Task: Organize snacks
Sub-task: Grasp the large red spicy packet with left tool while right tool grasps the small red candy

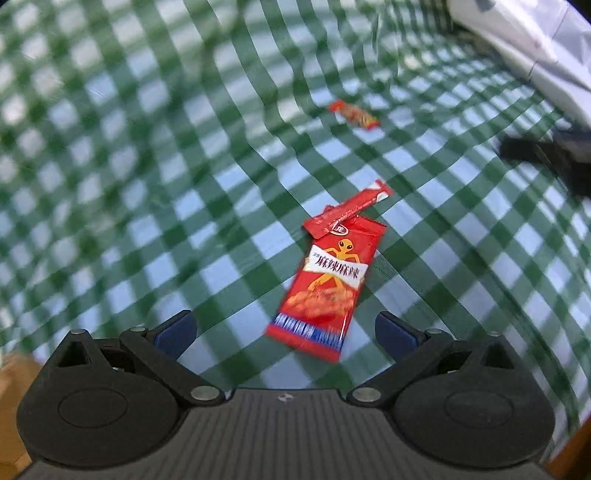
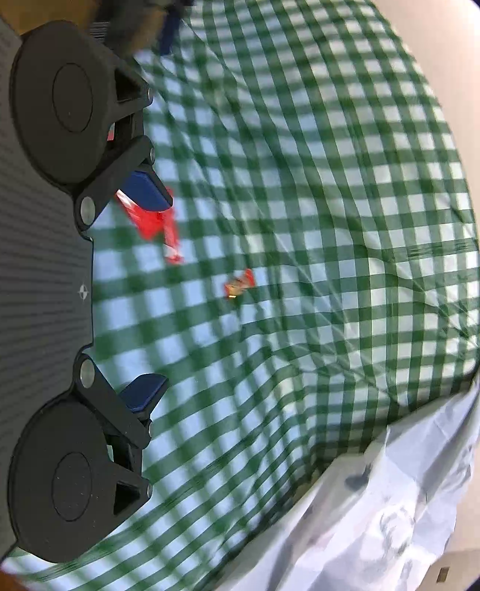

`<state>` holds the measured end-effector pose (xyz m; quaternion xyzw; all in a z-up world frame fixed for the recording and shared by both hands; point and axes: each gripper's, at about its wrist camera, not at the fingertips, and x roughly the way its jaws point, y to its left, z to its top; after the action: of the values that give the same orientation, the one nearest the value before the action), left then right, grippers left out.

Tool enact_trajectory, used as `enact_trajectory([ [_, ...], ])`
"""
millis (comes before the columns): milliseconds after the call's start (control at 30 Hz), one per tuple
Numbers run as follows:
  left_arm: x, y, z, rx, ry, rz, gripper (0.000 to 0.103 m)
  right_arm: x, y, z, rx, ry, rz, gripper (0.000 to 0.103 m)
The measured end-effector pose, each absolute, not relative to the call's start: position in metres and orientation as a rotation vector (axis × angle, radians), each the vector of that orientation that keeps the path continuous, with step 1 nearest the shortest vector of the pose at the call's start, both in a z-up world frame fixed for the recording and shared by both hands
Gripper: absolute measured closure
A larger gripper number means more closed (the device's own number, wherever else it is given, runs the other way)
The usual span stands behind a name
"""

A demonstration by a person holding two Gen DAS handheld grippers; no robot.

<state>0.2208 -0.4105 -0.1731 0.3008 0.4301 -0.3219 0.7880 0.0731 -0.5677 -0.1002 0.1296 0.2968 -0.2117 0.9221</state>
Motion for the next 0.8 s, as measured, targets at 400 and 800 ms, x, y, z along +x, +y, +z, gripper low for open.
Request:
enact_trajectory([
  [400,0.281,-0.437,-0.239,0.552,1.035,-0.741,0.000,0.269,-0.645,-0.207,0.213,0.673,-0.404,0.008],
  [800,0.278,-0.415,-0.209,0.478,1.073,-0.669,0.053,0.245,-0.629,-0.209,0.144,0.674,-0.355,0.084],
])
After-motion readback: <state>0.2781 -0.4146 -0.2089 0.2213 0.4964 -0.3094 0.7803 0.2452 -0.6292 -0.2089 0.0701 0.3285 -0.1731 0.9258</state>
